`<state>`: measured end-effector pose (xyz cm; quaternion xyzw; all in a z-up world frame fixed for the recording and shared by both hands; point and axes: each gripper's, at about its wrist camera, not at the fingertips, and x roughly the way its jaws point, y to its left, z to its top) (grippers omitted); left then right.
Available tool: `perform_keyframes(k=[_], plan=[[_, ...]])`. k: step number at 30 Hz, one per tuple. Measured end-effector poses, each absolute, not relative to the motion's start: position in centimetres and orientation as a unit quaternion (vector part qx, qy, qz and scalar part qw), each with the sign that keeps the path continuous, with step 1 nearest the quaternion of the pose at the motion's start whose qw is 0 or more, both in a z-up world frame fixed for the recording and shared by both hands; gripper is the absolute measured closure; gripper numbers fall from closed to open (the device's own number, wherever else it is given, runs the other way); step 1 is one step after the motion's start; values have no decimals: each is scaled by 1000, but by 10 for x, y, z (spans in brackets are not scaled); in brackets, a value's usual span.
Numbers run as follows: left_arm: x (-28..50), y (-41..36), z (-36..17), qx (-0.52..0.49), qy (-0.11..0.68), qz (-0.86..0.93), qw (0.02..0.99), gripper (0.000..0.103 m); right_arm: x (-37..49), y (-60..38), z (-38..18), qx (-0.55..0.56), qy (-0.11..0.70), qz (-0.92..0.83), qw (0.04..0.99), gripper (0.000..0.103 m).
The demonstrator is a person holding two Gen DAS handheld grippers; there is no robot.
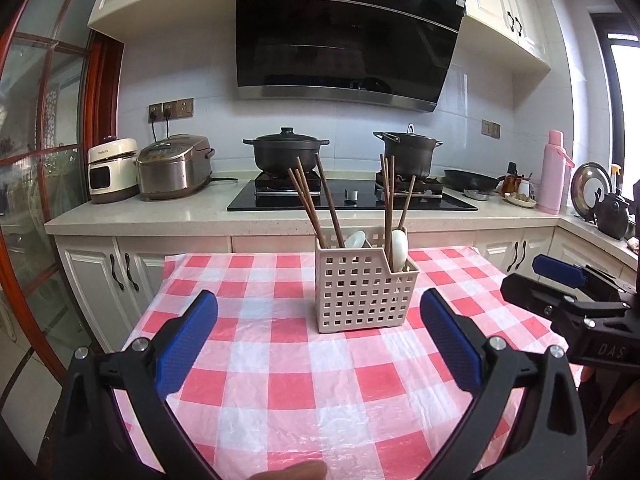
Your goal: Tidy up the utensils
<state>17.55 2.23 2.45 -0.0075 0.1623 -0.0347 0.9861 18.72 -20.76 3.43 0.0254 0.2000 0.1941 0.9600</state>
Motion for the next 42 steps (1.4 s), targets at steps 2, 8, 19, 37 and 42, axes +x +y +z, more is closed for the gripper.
perform_keyframes(k=[2,8,19,37,42], plan=[[174,23,26,-8,160,-34,986,5,187,-208,35,26,199,195,960,19],[174,22,26,-8,158,-34,987,5,183,-208,37,25,193,196,961,19],[174,22,26,-11,159,-36,987,5,182,-205,36,24,194,199,960,19],[172,22,28,-10,156,-38,987,5,180,-208,37,29,188,198,961,19],[172,22,29,-8,157,-39,987,5,179,-209,39,29,185,197,962,19]])
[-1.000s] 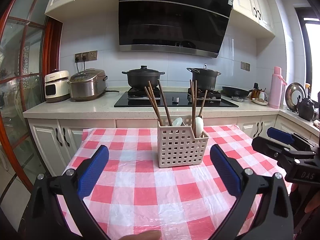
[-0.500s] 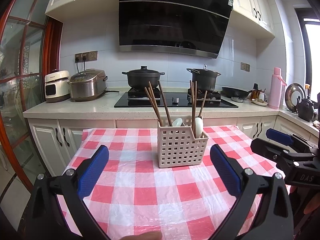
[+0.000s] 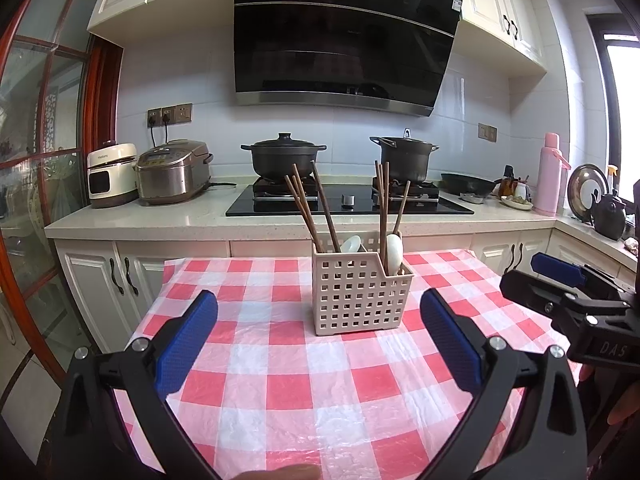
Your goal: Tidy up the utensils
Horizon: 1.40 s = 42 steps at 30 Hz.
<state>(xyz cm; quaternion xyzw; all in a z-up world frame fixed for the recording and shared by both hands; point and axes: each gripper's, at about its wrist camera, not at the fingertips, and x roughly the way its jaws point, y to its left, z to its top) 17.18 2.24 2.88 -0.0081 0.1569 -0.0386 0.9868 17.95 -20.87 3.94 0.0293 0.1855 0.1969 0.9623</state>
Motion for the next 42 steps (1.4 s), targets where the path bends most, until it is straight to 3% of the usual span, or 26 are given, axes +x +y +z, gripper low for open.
perform_keyframes(k=[42], plan=[[174,24,26,-12,164,-43,986,5,180,-211,43,29,183,197,963,19]])
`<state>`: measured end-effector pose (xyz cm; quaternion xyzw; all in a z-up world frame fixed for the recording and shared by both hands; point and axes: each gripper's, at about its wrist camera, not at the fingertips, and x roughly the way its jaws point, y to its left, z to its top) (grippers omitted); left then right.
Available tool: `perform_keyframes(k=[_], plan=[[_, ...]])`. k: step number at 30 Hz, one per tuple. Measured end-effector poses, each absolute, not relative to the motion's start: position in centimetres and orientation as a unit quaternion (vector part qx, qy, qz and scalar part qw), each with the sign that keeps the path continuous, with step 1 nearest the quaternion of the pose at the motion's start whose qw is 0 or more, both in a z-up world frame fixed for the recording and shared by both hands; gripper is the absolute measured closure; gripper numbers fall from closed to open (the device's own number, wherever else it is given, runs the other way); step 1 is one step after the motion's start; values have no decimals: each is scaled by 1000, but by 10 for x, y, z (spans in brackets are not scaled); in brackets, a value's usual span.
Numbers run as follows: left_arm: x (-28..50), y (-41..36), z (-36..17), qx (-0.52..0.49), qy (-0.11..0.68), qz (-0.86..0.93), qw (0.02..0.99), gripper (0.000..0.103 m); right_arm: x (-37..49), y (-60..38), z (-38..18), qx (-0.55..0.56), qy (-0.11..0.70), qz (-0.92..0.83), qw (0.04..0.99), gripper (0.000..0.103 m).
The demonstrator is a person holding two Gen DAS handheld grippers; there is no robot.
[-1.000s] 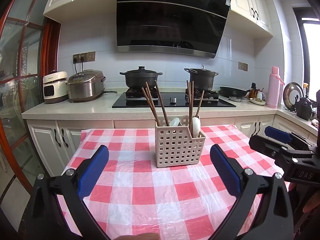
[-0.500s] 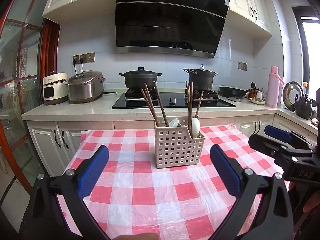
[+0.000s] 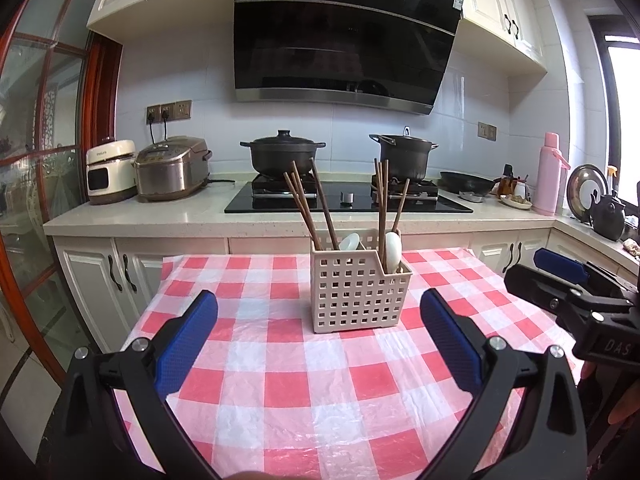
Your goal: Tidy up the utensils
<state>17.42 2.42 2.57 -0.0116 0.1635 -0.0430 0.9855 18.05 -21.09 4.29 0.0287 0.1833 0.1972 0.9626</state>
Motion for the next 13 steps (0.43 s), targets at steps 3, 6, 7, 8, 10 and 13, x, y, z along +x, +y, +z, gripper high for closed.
perform_keyframes(k=[3,6,7,8,10,13], plan=[[177,26,22,-15,172,-34,984,5,181,-212,45,28,185,198,962,19],[180,26,18,-10,174,-27,984,5,180,-212,45,27,186,197,962,19],[181,26,17,-12,175,-27,984,5,181,-212,45,27,186,197,962,19],[183,28,16,-18,179,-26,983,5,180,-211,45,27,186,197,962,19],[185,33,15,-28,184,-31,982,5,181,-212,44,27,188,195,962,19],[187,37,14,-35,186,-27,981,5,181,-212,40,27,191,193,962,19]])
